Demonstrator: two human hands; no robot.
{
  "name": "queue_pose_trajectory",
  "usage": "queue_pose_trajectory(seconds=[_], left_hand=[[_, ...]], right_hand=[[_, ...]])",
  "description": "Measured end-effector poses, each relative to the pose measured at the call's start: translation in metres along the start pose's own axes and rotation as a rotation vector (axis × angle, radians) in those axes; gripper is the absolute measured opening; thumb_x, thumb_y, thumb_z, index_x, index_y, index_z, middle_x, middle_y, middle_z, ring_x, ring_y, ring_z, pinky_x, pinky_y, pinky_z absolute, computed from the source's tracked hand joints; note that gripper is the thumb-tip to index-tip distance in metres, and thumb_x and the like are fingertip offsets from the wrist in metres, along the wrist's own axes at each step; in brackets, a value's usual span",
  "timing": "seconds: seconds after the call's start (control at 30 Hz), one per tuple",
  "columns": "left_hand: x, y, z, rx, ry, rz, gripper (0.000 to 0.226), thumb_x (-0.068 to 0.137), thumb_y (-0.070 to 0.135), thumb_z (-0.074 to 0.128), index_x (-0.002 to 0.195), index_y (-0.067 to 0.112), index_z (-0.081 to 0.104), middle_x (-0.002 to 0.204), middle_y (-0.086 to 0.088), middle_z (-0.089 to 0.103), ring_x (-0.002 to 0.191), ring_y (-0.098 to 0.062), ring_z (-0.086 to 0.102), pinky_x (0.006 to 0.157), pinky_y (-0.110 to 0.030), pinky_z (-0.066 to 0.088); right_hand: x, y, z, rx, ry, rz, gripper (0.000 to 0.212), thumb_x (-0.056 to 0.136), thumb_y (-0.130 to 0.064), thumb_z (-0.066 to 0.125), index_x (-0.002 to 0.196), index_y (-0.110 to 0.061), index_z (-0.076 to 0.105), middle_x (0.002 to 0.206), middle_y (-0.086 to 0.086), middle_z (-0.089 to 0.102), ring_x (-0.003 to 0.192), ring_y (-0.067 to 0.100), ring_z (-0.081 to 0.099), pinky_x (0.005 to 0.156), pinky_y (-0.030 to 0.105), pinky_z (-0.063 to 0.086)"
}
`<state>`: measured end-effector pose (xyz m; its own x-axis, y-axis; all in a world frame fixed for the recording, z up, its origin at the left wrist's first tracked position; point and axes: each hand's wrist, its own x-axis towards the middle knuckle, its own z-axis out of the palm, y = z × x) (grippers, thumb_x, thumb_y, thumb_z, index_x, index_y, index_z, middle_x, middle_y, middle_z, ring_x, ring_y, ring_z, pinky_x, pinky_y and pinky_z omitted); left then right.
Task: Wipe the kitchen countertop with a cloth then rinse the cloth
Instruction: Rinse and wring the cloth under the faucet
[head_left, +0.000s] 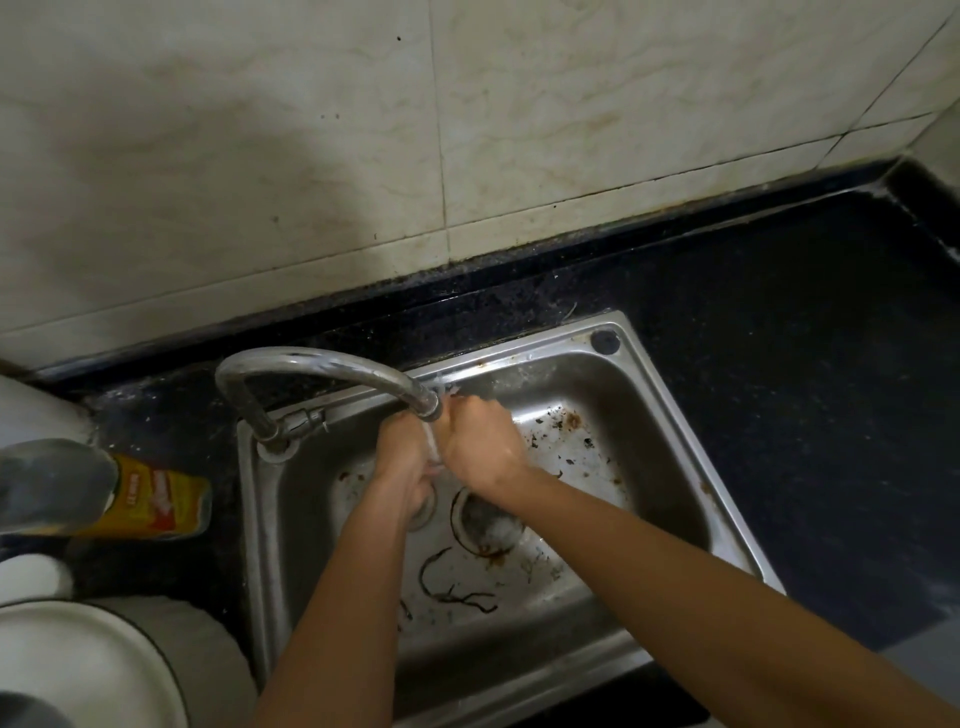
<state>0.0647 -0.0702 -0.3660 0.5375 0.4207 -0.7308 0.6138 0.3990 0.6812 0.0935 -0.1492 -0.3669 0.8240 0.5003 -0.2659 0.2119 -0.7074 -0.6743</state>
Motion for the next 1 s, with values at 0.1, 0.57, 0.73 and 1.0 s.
queue_pose_trajectory(seconds=[0.1,0.57,0.73,1.0], left_hand=[[0.005,-0.003,-0.003,0.044,0.023,-0.041,0.026,0.094,0.015,0.047,0.069,0.012,0.053,0.052,-0.002,0.046,0.045,-0.013,0.045,0.041,-0.021,0.036],[0.010,-0.028,-0.037,-0.286,-0.182,0.109,0.027,0.093,0.014,0.054,0.113,-0.002,0.062,0.103,-0.012,0.070,0.099,-0.021,0.065,0.085,-0.027,0.053],[0.008,-0.028,-0.034,-0.049,-0.210,0.200,0.017,0.091,0.018,0.059,0.104,0.011,0.067,0.096,-0.010,0.070,0.084,-0.016,0.068,0.072,-0.027,0.053],[0.011,-0.024,-0.033,0.082,-0.161,0.149,0.031,0.085,0.041,0.064,0.096,0.013,0.071,0.080,-0.007,0.073,0.077,-0.022,0.069,0.071,-0.035,0.055]], right_hand=[[-0.009,-0.002,0.004,-0.019,-0.050,-0.063,0.038,0.100,-0.025,0.038,0.065,-0.012,0.050,0.057,0.003,0.052,0.051,0.019,0.051,0.050,0.024,0.040],[0.002,0.059,0.002,0.920,-0.312,0.510,0.034,0.097,-0.039,0.047,0.117,-0.014,0.059,0.105,0.005,0.067,0.094,0.018,0.064,0.077,0.031,0.051],[-0.003,0.060,-0.001,0.827,-0.347,0.391,0.035,0.073,-0.009,0.055,0.106,-0.019,0.061,0.113,0.004,0.060,0.111,0.021,0.051,0.105,0.045,0.036],[-0.003,0.050,0.000,0.780,-0.325,0.277,0.011,0.080,-0.021,0.066,0.089,-0.014,0.067,0.102,0.004,0.068,0.100,0.018,0.061,0.092,0.034,0.043]])
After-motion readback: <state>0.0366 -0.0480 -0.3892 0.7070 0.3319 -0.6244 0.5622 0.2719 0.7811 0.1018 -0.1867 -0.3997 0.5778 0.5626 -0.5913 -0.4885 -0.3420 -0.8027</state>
